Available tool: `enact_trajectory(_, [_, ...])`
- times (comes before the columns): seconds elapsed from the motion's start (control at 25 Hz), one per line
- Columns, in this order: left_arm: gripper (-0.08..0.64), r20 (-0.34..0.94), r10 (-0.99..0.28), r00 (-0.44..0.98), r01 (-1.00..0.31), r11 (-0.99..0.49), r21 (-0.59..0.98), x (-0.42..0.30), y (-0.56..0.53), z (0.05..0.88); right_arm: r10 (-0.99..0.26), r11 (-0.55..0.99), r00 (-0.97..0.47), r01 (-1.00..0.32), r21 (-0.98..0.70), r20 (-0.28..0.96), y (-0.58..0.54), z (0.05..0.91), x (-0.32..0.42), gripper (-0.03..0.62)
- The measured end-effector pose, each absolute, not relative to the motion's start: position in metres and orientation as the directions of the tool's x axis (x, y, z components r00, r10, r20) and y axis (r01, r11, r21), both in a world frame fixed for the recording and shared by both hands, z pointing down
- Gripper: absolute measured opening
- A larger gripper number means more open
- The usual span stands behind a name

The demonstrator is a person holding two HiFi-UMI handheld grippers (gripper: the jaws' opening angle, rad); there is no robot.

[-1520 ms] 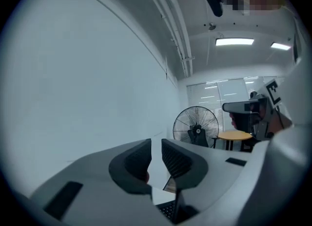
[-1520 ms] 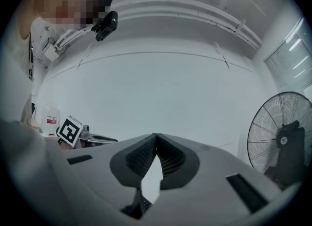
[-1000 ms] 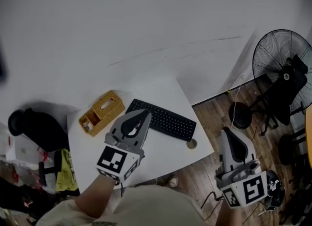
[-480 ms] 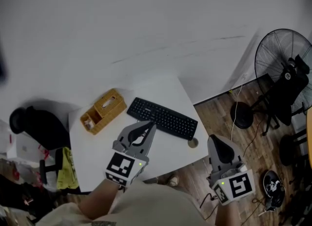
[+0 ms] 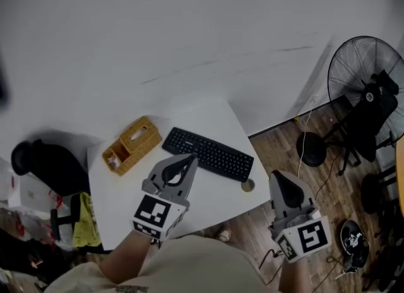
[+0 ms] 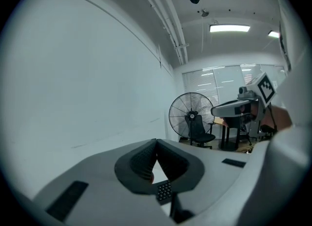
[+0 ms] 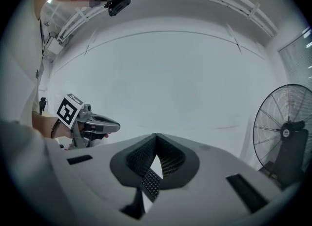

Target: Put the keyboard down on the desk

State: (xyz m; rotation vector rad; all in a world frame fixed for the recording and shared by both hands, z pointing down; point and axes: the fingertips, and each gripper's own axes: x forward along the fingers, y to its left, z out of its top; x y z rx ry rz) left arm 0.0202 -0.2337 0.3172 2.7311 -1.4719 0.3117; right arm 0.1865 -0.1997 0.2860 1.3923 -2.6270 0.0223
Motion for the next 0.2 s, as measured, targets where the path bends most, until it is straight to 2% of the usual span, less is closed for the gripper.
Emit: enact_trajectory(0.2, [0.021, 0.171, -0.804, 0.569, -0.808, -0.585, -0.063, 0.036, -0.233, 0.303, -0.829, 0.551, -0.537, -0.831, 0.073, 0.154, -0.201, 0.285, 0.196, 0.023])
